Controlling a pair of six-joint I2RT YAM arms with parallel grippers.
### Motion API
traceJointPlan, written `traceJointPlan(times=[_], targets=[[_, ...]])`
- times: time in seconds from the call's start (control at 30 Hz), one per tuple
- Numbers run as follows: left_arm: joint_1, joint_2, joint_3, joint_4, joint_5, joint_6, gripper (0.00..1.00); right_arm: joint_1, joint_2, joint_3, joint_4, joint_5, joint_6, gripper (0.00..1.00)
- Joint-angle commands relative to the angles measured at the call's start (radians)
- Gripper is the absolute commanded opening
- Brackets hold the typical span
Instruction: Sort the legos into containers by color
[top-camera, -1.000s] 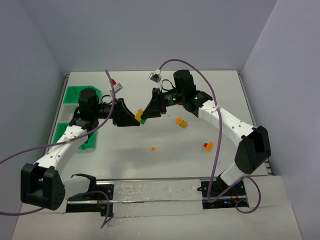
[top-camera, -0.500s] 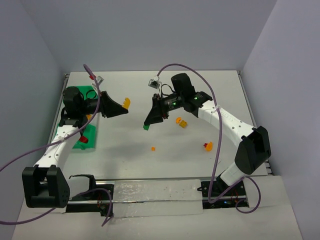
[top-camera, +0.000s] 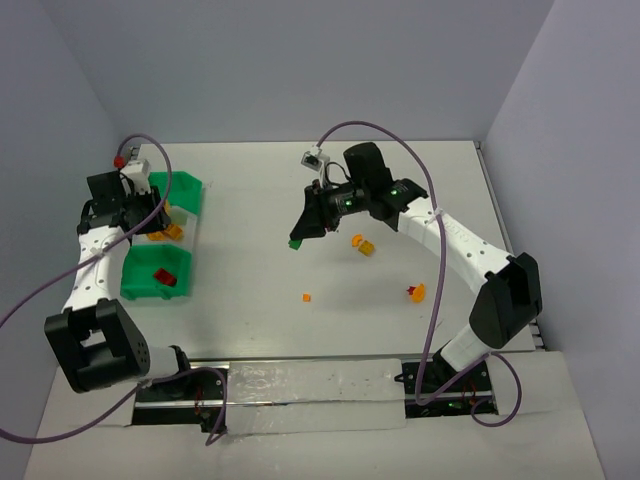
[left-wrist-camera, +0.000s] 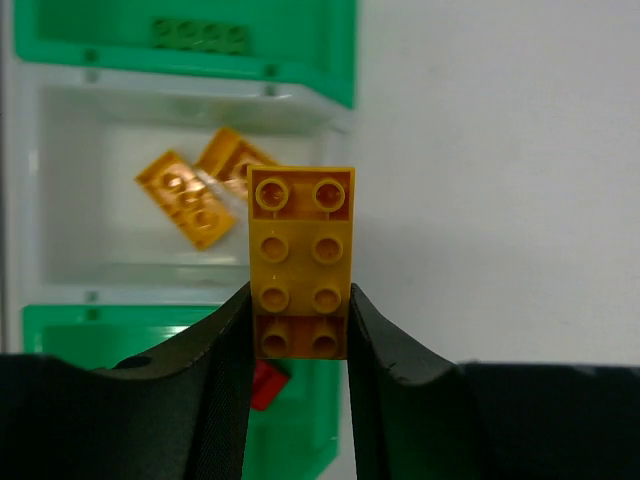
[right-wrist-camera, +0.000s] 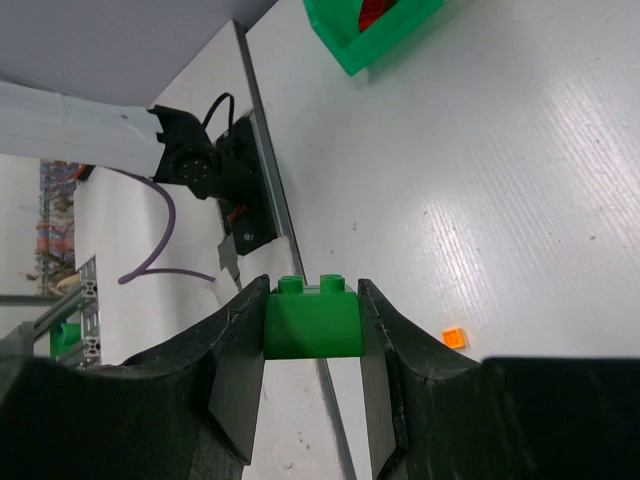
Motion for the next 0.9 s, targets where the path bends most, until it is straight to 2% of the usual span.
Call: traceJointPlan(times=[0.0, 0.2, 0.37, 0.53, 0.7, 0.8, 0.87], targets=[[0.017, 0.056, 0.078, -0.017, -0.197, 0.122, 0.00, -0.009, 0.020, 0.066, 0.007, 0.079, 0.021, 0.00], [0.032, 0.151, 0.132, -0.052, -0.233, 0.138, 0.02, -0.016, 0.022, 0.068, 0.009, 0.092, 0.032, 0.00], [0.039, 0.181, 0.127, -0.061, -0.251, 0.141, 0.11, -0.021, 0.025, 0.062, 0.016, 0.099, 0.035, 0.00], [0.048, 0.196, 0.132, -0.064, -0.258, 0.133, 0.44, -0.029, 0.037, 0.070, 0.028, 0.122, 0.059, 0.00], [0.054, 0.194, 0.186, -0.078, -0.163, 0.114, 0.75, -0.033, 0.044, 0.063, 0.082, 0.169, 0.141, 0.00], [0.055, 0.175, 0.231, -0.092, -0.068, 0.111, 0.81, -0.037, 0.048, 0.043, 0.142, 0.192, 0.217, 0.00], [0.057, 0.155, 0.250, -0.099, 0.071, 0.123, 0.83, -0.042, 0.064, 0.042, 0.164, 0.194, 0.287, 0.00]])
